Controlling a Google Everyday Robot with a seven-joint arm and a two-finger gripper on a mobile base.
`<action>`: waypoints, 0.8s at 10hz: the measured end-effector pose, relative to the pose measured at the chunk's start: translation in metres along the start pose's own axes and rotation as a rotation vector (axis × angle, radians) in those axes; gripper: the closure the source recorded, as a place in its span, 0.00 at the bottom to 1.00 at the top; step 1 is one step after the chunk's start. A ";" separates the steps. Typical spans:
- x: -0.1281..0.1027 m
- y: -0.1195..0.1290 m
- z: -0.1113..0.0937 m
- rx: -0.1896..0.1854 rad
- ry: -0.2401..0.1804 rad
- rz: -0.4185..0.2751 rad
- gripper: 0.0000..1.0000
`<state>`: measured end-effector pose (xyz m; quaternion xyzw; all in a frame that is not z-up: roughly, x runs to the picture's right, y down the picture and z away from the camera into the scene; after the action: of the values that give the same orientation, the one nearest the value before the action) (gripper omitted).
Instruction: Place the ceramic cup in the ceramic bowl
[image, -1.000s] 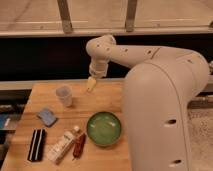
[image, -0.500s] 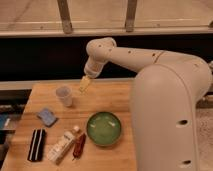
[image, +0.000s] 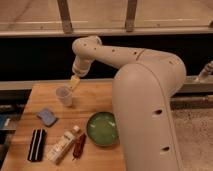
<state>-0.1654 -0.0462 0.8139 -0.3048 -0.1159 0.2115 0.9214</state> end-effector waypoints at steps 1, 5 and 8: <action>-0.006 -0.001 0.005 -0.001 0.000 -0.010 0.20; -0.014 -0.009 0.031 -0.025 -0.016 -0.011 0.20; -0.024 -0.010 0.044 -0.052 -0.098 -0.031 0.20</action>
<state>-0.1981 -0.0422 0.8527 -0.3161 -0.1711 0.2088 0.9095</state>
